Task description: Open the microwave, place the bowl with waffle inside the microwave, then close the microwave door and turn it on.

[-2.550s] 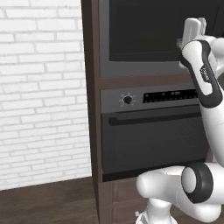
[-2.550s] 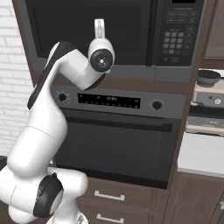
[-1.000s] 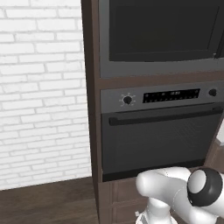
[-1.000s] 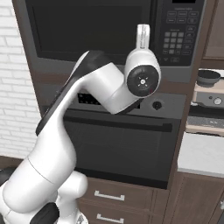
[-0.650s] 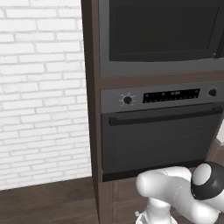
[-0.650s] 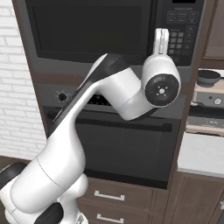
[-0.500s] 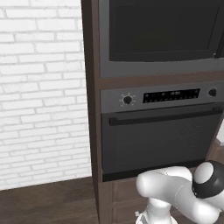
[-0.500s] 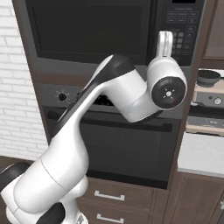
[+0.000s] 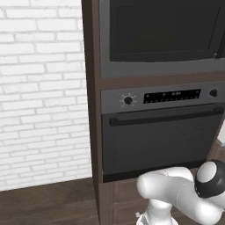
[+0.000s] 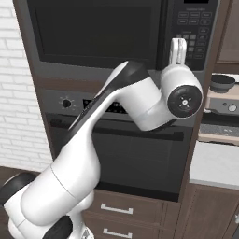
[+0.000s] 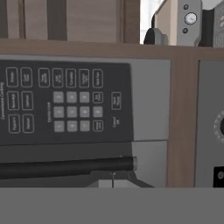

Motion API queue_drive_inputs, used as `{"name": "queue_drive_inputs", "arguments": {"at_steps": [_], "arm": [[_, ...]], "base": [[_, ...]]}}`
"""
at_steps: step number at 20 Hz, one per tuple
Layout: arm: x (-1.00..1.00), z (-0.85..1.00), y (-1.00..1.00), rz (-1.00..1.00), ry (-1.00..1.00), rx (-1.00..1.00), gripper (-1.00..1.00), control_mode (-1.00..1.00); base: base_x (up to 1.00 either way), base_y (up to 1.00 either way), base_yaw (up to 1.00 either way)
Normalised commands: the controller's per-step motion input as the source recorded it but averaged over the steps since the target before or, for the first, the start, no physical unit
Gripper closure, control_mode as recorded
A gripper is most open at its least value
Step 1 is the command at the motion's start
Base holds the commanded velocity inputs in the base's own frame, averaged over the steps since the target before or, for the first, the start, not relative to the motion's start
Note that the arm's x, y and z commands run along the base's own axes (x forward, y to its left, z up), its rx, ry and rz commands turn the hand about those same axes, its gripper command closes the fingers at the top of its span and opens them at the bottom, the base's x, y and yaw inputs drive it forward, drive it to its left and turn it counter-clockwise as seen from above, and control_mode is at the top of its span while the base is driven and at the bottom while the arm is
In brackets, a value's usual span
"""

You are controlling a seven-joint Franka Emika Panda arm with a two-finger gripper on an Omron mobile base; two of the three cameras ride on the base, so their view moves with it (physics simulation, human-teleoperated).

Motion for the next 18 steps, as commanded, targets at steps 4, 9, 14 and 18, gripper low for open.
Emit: {"name": "queue_drive_inputs", "arguments": {"at_steps": [4,9,14,18], "arm": [[0.30,-0.02,-0.10,0.00,0.00,0.00,1.00,-1.00],[0.13,-0.01,-0.34,-0.02,0.00,0.00,1.00,-1.00],[0.23,-0.04,-0.18,-0.03,0.00,0.00,1.00,-1.00],[0.38,-0.11,0.00,0.00,0.00,0.00,1.00,-1.00]], "base": [[0.00,0.00,0.00],[0.00,0.00,0.00],[0.00,0.00,0.00],[0.00,0.00,0.00]]}}
